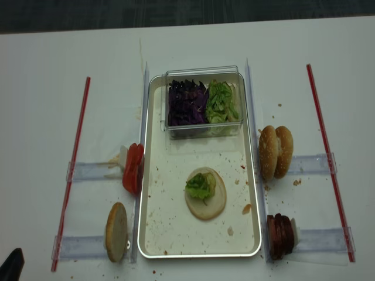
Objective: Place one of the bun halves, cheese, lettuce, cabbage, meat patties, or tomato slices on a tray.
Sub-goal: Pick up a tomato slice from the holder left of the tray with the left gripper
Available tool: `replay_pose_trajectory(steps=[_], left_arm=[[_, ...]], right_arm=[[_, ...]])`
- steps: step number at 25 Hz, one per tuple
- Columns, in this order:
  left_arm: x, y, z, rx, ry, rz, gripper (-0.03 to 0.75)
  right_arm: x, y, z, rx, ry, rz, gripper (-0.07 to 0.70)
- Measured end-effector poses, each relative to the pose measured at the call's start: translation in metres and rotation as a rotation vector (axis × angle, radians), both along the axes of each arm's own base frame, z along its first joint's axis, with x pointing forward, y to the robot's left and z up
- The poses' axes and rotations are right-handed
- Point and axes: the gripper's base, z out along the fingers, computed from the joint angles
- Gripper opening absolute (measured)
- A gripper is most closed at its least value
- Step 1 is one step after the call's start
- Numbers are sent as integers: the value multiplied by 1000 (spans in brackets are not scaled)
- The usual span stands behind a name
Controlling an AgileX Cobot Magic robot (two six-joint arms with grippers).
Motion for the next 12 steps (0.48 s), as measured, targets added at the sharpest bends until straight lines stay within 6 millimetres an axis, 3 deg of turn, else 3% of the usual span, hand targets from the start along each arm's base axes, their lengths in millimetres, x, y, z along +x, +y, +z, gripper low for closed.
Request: replay_pose_trajectory(steps=[12], left_arm=[[0, 0, 0, 0, 0, 0, 491]], right_arm=[[0, 0, 0, 0, 0, 0, 590]])
